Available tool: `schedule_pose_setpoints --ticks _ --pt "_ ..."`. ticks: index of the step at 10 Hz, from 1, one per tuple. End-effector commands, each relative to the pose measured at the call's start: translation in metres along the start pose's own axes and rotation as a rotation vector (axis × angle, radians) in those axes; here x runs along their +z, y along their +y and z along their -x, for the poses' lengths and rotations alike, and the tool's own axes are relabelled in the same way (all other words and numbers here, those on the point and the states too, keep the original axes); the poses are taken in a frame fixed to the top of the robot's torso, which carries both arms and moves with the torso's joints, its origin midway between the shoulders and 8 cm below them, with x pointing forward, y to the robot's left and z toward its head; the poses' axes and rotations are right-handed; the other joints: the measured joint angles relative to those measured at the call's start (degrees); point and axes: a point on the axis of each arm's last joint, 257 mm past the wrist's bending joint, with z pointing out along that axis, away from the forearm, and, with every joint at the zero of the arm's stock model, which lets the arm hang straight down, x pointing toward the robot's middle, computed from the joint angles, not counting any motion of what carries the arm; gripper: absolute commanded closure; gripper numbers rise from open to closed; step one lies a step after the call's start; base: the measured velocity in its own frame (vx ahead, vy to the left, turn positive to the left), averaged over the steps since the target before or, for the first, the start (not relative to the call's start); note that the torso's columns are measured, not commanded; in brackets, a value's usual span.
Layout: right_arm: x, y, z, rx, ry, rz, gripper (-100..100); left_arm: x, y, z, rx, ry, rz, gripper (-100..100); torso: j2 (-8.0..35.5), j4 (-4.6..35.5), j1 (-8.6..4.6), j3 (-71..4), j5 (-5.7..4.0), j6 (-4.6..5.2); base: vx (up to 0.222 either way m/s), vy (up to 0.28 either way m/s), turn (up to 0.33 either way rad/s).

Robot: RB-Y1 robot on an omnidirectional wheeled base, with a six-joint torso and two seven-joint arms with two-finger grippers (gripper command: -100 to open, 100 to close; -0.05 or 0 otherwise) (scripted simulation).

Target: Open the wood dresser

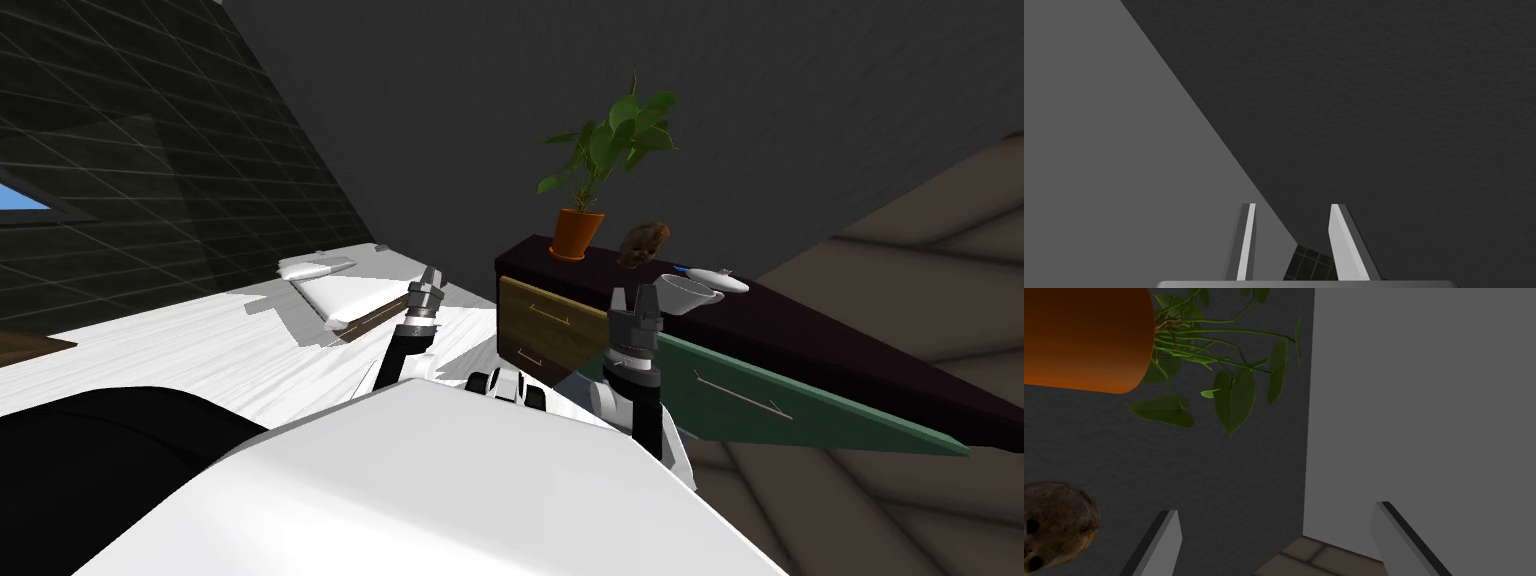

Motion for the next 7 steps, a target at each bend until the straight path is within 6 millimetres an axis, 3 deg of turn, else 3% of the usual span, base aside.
schedule_pose_setpoints --ticks 1,7 --pt "0.000 -0.009 -0.007 -0.102 0.036 -0.013 -100 0.000 0.000 0.000 0.000 0.000 0.000 0 0.00 0.00 0.05 0.00 0.01 0.02 -0.025 0.073 -0.055" --pt "-0.001 -0.037 -0.025 -0.377 0.132 -0.037 -100 0.000 0.000 0.000 0.000 0.000 0.000 0 0.03 0.00 0.05 0.01 0.01 0.03 -0.025 0.076 -0.098"
